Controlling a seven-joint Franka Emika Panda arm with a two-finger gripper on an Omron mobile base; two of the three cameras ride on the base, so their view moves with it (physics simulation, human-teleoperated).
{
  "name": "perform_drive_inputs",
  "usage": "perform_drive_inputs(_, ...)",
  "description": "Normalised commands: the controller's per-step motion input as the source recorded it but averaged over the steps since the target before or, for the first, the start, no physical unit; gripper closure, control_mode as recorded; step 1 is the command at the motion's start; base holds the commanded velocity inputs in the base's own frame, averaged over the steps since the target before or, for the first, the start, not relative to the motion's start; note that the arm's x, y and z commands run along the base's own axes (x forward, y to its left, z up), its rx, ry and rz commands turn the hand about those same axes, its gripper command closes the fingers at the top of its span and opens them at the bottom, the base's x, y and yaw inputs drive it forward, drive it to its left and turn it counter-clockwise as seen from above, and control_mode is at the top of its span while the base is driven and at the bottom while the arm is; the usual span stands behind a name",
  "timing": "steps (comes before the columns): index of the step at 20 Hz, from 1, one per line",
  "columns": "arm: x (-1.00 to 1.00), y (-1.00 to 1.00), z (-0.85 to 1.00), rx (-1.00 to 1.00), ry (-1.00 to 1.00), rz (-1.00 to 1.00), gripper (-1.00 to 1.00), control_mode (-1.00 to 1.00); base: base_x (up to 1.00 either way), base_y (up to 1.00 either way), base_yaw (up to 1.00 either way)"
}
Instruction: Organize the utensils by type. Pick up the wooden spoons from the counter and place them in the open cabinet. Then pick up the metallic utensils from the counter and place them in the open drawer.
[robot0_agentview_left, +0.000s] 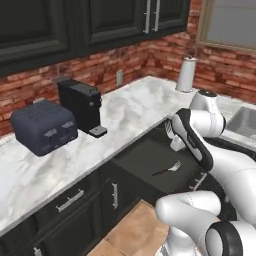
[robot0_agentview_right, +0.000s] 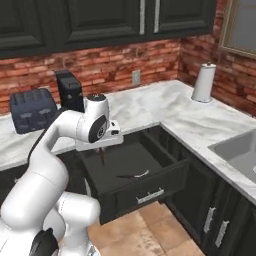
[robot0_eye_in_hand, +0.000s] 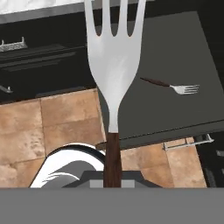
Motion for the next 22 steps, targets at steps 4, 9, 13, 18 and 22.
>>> perform_drive_inputs(4,0.0,0.0,0.0,0.0,0.0,0.0,1.0,1.0,0.02,0.66,-0.66)
perform_drive_inputs(9,0.0,0.0,0.0,0.0,0.0,0.0,1.0,1.0,-0.13,0.74,-0.54)
perform_drive_inputs(13,0.0,0.0,0.0,0.0,0.0,0.0,1.0,1.0,-0.16,0.8,-0.47)
perform_drive_inputs(18,0.0,0.0,0.0,0.0,0.0,0.0,1.0,1.0,0.34,0.75,-0.49)
perform_drive_inputs(22,0.0,0.0,0.0,0.0,0.0,0.0,1.0,1.0,0.5,0.65,-0.56)
